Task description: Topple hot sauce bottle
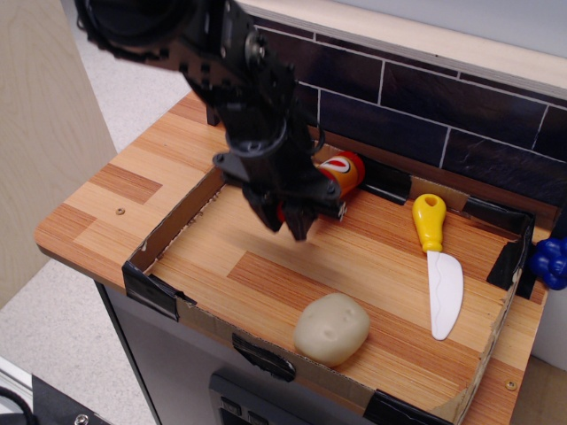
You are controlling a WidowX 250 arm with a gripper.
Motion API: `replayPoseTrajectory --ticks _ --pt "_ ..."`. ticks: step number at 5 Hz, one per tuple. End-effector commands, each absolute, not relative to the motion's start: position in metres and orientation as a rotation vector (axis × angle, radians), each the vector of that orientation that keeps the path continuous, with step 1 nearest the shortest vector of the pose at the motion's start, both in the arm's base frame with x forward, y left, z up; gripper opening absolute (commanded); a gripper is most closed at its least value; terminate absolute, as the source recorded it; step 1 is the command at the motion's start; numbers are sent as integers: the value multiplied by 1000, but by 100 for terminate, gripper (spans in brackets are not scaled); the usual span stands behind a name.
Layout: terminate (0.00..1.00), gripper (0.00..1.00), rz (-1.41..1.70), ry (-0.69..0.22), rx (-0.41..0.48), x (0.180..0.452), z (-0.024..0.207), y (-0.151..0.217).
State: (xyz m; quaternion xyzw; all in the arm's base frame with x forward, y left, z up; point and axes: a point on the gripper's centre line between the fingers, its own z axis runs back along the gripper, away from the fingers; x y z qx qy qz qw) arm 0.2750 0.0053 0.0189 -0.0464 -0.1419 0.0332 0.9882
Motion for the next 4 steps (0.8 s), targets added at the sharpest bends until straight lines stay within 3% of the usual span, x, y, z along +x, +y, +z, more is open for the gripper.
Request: replayPoseTrajectory --ticks 1,3,4 --pt "0 100 154 -209 -155 269 17 12" --pt "0 100 151 -213 -80 269 28 7" --pt "0 100 169 -235 -76 268 48 4"
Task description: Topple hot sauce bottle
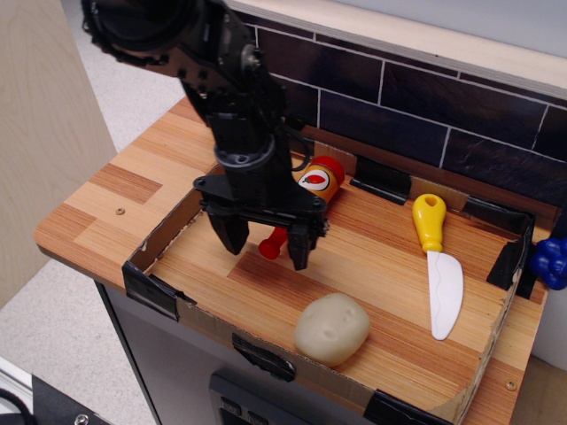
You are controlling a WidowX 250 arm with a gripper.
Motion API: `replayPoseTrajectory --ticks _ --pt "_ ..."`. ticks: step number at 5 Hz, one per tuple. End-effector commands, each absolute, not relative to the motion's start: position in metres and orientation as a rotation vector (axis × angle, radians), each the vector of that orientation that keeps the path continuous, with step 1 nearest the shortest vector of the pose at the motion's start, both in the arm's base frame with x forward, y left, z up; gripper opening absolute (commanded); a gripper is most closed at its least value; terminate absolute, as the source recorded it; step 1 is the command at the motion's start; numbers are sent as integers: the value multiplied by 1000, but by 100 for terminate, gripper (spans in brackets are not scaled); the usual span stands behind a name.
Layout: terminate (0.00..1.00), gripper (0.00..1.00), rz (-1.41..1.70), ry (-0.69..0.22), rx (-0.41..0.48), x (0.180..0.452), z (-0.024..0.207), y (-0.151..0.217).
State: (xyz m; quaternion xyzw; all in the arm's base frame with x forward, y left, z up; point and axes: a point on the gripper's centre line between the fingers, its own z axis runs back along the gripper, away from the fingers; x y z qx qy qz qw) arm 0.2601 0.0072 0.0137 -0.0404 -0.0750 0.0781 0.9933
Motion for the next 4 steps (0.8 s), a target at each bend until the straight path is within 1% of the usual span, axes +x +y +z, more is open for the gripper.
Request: replayPoseTrajectory --ticks 1,2,3,4 --pt "0 100 176 -263 -120 272 68 -5" --pt "0 100 188 -283 -105 280 79 -10" --pt "0 100 188 -283 -105 280 79 -10" --pt "100 100 188 -283 -105 280 79 -10"
